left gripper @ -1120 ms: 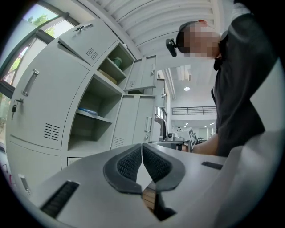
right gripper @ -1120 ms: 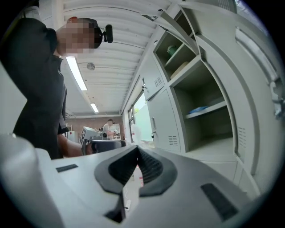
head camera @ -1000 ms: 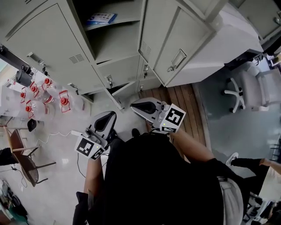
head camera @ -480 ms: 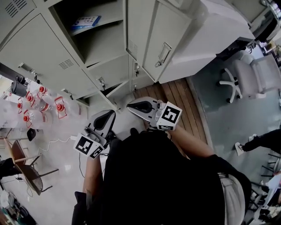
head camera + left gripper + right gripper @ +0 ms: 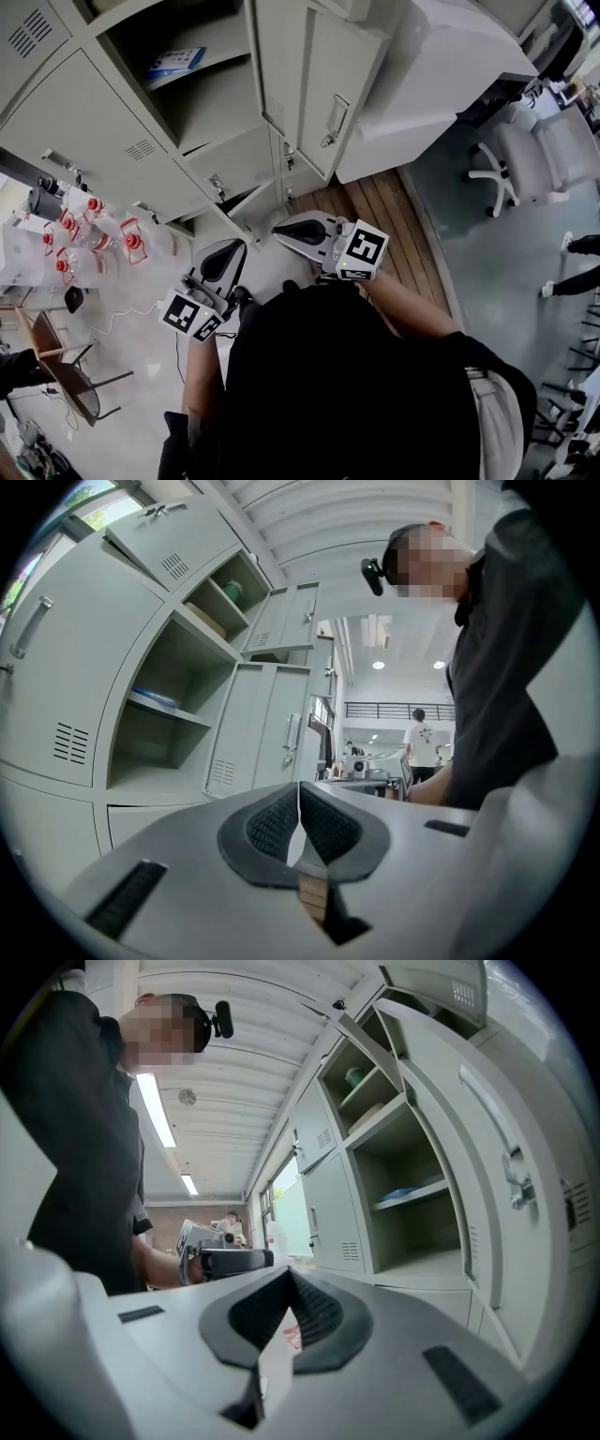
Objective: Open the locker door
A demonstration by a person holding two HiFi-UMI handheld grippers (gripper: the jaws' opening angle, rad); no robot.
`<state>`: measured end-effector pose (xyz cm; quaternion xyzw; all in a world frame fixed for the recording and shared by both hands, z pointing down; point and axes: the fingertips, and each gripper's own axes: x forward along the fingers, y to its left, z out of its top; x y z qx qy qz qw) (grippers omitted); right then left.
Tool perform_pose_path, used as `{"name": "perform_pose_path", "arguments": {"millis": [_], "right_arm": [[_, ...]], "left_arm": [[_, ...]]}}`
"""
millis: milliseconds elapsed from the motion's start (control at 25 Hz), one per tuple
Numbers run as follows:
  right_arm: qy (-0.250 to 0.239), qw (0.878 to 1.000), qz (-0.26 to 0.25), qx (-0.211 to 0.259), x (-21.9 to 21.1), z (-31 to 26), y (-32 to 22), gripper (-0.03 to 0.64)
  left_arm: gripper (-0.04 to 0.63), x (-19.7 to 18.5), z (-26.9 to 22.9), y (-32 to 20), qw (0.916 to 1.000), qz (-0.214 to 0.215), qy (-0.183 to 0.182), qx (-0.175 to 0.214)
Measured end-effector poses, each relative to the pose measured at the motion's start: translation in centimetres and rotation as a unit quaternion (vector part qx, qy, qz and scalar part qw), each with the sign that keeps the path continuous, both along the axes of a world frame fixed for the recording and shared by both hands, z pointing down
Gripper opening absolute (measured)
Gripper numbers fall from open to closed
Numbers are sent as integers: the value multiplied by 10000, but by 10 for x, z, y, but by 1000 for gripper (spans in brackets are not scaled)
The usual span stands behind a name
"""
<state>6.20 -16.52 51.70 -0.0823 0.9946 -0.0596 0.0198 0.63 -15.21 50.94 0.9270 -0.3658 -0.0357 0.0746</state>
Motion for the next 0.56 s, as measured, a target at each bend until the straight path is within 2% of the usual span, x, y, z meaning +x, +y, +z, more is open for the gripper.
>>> {"name": "perform_pose_path", "arguments": {"millis": [560], "right_arm": [[24,9997,195,-111,28,4,-5,12]], "left_arm": [[18,18,-3,-14,9999,60,142,-3]]}}
